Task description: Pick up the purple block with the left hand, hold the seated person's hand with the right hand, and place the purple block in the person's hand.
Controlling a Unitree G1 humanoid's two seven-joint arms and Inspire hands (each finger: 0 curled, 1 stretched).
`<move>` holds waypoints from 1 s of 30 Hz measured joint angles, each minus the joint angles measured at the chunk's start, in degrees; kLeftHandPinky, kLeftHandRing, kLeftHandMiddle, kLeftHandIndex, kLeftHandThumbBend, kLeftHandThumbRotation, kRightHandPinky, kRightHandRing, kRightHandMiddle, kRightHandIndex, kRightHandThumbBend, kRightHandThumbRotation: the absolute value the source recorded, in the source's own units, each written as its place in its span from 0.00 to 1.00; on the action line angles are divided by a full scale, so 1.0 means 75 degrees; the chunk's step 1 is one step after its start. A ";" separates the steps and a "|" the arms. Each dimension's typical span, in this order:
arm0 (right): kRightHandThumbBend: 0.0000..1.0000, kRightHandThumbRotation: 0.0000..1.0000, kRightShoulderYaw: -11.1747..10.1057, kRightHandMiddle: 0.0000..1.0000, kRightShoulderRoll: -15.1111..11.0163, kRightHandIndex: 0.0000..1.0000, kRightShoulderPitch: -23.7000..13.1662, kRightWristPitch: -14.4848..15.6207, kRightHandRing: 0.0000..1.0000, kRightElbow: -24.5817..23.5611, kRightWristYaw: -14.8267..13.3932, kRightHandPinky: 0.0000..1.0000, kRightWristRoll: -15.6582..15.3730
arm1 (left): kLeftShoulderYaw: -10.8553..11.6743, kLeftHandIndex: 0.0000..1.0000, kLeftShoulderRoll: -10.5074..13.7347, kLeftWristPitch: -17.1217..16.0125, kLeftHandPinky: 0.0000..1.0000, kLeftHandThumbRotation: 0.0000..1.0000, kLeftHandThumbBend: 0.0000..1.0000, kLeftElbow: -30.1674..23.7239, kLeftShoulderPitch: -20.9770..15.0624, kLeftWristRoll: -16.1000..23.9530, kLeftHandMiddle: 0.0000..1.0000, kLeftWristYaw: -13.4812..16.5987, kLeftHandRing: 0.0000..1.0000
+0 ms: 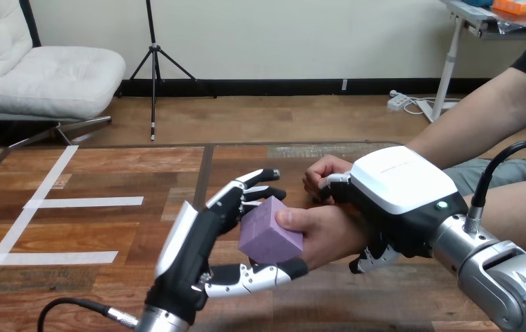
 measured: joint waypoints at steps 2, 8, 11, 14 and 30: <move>0.86 0.03 0.0000 0.79 -0.0006 0.80 0.0002 -0.0047 0.77 0.0004 -0.0057 0.69 0.0000 | -0.0048 0.99 0.0024 0.0011 0.96 0.46 0.95 -0.0004 0.0002 0.0030 1.00 -0.0013 0.99; 0.86 0.04 0.0000 0.82 -0.0009 0.82 0.0004 -0.0170 0.80 0.0018 -0.0179 0.73 0.0000 | -0.0115 1.00 0.0085 0.0016 0.98 0.49 0.96 -0.0011 0.0002 0.0064 1.00 -0.0038 1.00; 0.86 0.05 0.0000 0.83 -0.0009 0.83 0.0006 -0.0217 0.81 0.0025 -0.0225 0.75 0.0000 | -0.0125 1.00 0.0102 0.0016 0.99 0.50 0.97 -0.0017 0.0002 0.0090 1.00 -0.0039 1.00; 0.87 0.06 0.0000 0.84 -0.0011 0.83 0.0012 -0.0260 0.82 0.0037 -0.0285 0.77 0.0001 | -0.0129 1.00 0.0134 0.0016 1.00 0.51 0.98 -0.0018 0.0001 0.0129 1.00 -0.0042 1.00; 0.85 0.10 -0.0005 0.89 -0.0013 0.86 0.0205 -0.0332 0.88 0.0055 -0.0496 0.85 0.0010 | -0.0155 1.00 0.0357 0.0012 1.00 0.57 1.00 -0.0018 0.0001 0.0301 1.00 -0.0130 1.00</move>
